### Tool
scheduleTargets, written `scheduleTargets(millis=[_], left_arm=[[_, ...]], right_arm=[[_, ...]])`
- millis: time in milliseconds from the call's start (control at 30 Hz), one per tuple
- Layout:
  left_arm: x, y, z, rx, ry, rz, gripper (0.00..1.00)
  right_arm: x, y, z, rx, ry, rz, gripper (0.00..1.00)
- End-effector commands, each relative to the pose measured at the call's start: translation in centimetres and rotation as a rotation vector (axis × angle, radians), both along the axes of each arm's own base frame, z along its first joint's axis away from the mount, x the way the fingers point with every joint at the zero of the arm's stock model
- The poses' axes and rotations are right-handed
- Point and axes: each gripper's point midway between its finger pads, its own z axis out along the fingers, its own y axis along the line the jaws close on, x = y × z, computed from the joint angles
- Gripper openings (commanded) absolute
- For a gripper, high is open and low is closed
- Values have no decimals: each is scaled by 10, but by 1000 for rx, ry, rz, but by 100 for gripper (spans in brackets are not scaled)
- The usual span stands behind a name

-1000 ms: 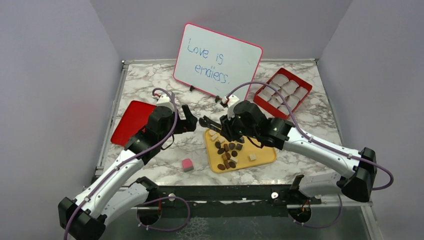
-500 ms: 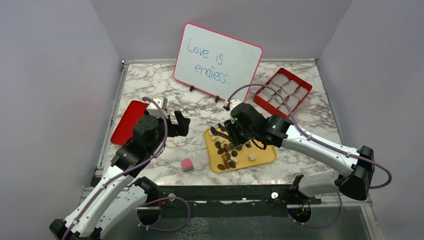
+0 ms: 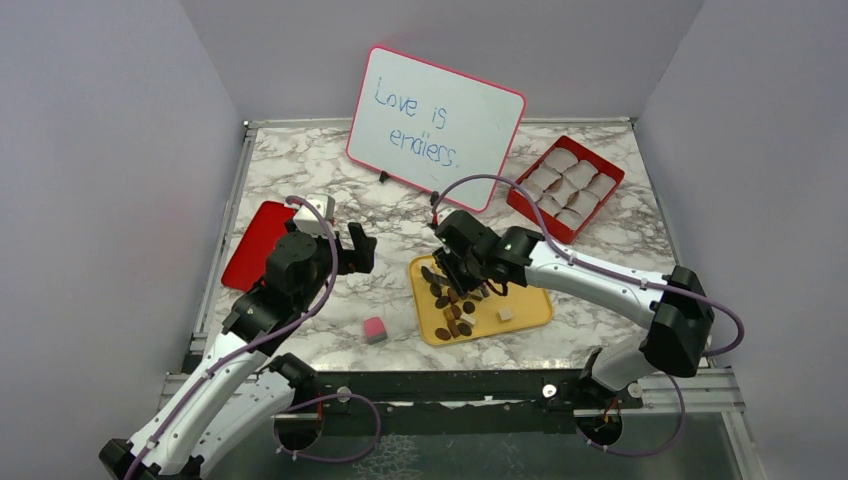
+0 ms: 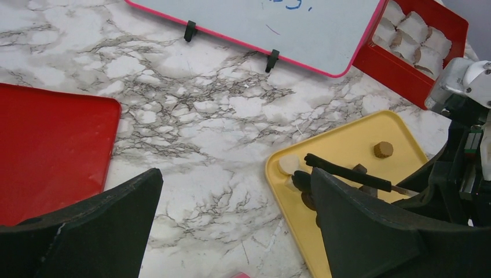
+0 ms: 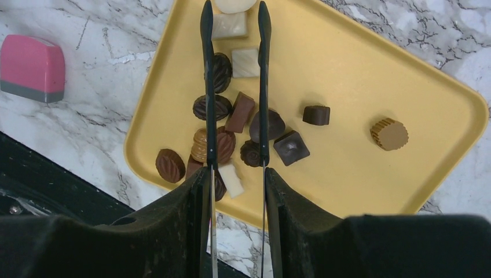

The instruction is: Pack the chocolate

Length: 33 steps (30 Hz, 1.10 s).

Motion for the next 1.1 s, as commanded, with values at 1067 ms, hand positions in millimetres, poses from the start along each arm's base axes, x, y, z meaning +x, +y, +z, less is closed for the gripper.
scheduleTargets(millis=[1067], left_arm=[[0,12,3,12,-33,44,99]], right_arm=[[6,26,1,42,9,53,43]])
